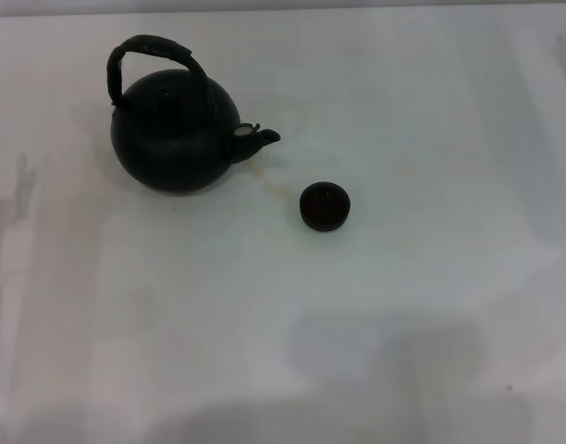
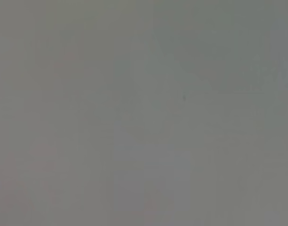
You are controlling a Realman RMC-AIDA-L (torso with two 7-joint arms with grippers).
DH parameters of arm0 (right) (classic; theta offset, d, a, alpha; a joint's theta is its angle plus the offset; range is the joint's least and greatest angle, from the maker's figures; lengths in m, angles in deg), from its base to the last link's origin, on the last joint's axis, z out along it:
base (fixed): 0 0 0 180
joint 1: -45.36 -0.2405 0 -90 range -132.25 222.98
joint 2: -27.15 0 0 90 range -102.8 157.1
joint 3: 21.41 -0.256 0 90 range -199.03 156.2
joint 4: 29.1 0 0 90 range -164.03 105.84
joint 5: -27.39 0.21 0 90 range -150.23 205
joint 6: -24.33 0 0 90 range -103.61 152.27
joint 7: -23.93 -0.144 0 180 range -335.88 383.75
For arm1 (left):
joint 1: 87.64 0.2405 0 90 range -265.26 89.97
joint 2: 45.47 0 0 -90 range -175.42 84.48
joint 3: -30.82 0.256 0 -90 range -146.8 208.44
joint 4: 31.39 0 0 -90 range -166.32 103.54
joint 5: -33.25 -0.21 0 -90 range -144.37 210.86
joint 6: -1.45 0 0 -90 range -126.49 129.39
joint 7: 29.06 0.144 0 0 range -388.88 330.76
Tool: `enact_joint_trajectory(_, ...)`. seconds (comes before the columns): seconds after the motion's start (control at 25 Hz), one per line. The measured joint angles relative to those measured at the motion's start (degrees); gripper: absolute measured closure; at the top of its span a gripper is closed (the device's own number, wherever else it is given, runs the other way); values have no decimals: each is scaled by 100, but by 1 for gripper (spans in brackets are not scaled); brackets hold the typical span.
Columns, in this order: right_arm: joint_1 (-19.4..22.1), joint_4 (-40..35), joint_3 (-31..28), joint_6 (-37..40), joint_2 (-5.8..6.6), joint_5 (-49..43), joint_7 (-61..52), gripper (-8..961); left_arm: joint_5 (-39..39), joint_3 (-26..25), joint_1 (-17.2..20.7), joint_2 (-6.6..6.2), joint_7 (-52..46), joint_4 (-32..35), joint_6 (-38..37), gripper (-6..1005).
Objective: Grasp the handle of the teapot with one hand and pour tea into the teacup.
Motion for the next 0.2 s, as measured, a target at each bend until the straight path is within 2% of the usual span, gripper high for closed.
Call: enact_joint_trajectory(0.2,114,39,0,-65,-4,7,-80,112,-1,-17,-114,2,0,-70,30,170)
